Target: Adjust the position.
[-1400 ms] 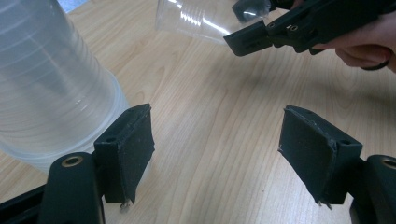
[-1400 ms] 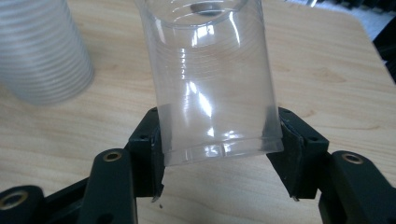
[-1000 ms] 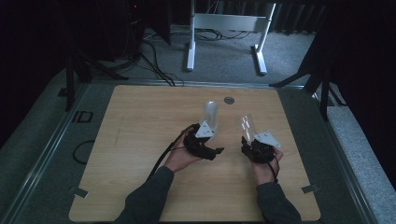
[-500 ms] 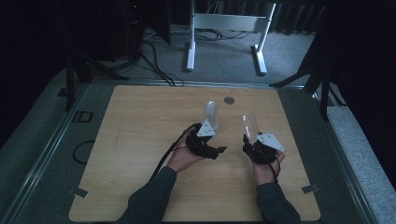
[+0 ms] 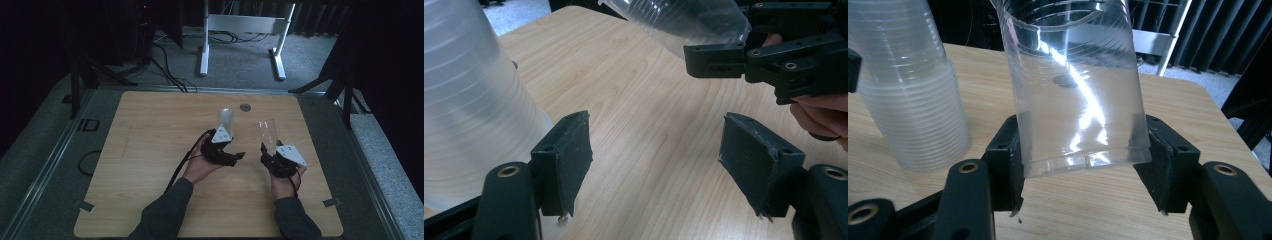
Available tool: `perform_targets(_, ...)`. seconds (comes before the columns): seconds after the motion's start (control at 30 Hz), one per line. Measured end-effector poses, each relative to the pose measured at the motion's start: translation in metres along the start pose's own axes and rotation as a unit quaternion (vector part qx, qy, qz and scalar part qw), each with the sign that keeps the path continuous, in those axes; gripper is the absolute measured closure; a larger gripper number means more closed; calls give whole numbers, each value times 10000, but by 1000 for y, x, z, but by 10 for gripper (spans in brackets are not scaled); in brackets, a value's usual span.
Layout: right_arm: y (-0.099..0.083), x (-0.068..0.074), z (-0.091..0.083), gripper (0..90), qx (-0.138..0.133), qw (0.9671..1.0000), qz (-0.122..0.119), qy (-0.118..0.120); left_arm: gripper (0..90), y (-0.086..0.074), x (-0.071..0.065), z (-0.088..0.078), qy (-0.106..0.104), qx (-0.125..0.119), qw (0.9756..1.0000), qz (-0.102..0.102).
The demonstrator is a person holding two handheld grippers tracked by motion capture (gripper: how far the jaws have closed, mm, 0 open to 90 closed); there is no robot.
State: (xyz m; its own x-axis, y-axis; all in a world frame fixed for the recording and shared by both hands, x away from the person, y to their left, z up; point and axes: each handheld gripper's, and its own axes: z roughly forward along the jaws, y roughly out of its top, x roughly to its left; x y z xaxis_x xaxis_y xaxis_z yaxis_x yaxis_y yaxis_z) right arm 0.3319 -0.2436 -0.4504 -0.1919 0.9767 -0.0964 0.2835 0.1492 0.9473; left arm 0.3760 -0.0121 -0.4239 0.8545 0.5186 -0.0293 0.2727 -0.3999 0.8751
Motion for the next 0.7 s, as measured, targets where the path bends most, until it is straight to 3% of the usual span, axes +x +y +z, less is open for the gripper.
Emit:
perform_targets(0.37, -2, -1, -5, 423, -248, 9996, 35, -128, 294, 4, 1, 3, -43, -89, 9998, -193)
perform_targets(0.7, -3, 1, -7, 422, -360, 9992, 43, -188, 296, 7, 6, 11, 65, -241, 9985, -478)
